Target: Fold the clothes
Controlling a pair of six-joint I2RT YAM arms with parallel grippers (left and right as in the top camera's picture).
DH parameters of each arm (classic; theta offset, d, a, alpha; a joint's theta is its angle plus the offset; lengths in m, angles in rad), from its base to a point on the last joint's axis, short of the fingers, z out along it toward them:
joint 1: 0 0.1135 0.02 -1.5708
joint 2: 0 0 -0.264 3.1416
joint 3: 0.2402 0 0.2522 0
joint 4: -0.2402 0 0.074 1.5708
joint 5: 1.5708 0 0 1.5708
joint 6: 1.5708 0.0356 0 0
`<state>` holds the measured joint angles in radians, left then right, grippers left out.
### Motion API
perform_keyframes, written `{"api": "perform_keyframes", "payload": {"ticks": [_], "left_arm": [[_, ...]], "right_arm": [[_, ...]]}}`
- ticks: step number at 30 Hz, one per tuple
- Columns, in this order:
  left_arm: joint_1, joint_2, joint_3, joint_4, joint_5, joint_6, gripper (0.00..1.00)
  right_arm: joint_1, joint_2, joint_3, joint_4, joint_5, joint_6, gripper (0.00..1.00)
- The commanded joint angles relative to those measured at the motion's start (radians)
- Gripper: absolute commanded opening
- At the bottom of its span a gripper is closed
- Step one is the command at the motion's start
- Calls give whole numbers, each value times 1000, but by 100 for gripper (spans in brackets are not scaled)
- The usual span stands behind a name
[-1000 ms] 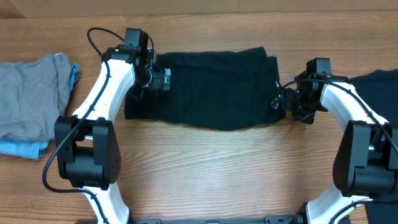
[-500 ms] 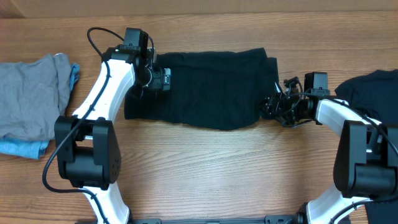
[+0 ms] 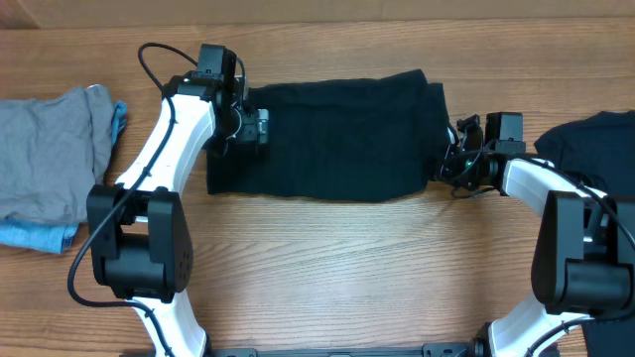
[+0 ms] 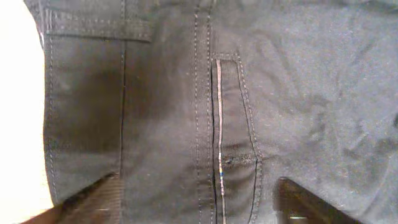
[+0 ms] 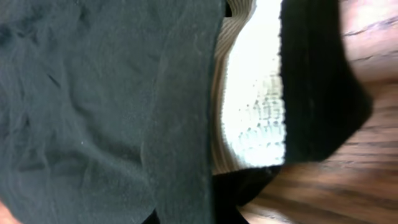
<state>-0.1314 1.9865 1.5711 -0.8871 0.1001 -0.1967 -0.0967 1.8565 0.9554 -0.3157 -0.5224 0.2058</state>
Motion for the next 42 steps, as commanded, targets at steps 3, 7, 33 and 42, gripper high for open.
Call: {"api": "perform_keyframes", "payload": {"ticks": [3, 7, 33, 42], "left_arm": [[-13, 5, -3, 129, 345, -62, 4], [-42, 18, -16, 142, 270, -72, 4], [-300, 314, 152, 319, 284, -274, 6], [-301, 349, 152, 262, 282, -219, 7]], "right_arm": [[-3, 6, 1, 1, 59, -5, 4], [-3, 6, 1, -3, 59, -5, 4], [208, 6, 114, -98, 460, -136, 4], [208, 6, 113, 5, 465, -168, 10]]}}
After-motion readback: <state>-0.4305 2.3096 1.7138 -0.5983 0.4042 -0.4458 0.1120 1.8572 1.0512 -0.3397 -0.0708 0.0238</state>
